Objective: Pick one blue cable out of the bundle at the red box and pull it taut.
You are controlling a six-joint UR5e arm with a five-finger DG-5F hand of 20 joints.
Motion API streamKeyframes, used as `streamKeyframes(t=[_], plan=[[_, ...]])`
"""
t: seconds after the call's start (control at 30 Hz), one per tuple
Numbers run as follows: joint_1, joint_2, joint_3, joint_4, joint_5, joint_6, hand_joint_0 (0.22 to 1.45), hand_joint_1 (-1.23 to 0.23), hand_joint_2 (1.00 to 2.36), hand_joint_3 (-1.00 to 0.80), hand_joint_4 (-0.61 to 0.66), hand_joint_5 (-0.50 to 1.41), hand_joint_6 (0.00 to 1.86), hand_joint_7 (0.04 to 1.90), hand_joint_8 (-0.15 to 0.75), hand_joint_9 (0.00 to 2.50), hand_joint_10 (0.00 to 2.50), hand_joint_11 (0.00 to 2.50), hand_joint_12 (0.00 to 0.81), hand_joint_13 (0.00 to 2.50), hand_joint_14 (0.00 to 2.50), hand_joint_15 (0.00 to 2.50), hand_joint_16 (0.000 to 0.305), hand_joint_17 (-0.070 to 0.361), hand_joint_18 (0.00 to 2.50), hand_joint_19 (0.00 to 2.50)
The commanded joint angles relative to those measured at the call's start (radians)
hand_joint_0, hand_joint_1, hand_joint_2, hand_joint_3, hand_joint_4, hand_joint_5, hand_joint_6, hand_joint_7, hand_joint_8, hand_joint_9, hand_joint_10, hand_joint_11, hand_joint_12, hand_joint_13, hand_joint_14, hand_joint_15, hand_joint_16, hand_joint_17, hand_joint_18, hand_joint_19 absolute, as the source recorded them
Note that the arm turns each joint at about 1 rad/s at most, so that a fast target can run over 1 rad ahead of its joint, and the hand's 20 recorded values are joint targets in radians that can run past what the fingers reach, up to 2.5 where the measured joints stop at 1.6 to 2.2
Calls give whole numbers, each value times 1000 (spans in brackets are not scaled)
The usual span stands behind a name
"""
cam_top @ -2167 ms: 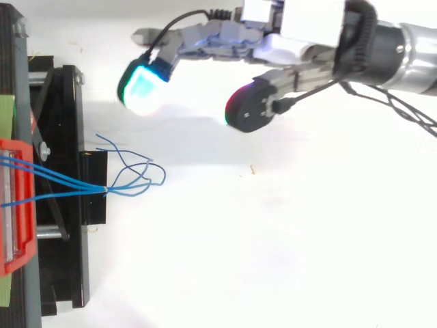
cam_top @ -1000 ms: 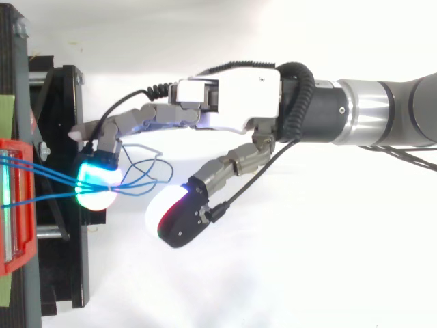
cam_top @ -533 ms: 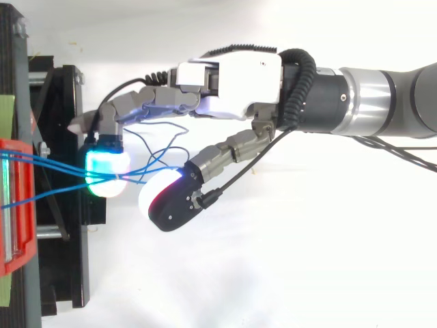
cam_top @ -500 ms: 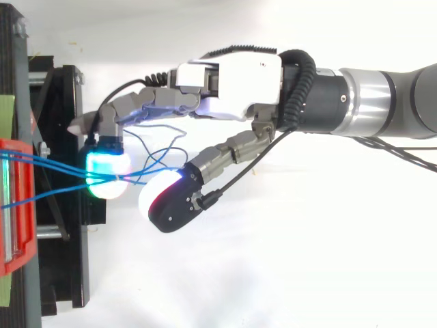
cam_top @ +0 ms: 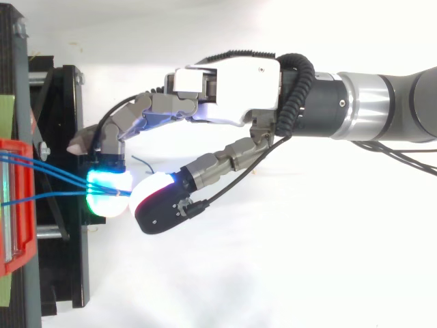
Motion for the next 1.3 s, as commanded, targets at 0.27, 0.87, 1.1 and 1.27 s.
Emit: streamKeyframes(t=[0.27,0.87,1.1,1.27], plan=[[1,0,2,0,-3,4,606,-762,1009,-73,152,-151,904,692,369,479,0,25,416,418,2,76,69,154,329,71],[0,2,34,-17,-8,19,520,-747,1000,-500,170,-111,881,839,382,640,0,67,398,512,4,131,61,138,370,167],[0,2,54,-55,-12,19,486,-692,1000,-500,180,-92,855,878,410,731,3,86,416,578,4,154,63,142,453,193],[0,2,59,-61,-12,19,488,-609,1000,-500,156,-69,805,929,412,798,2,81,420,625,4,160,63,142,495,204]])
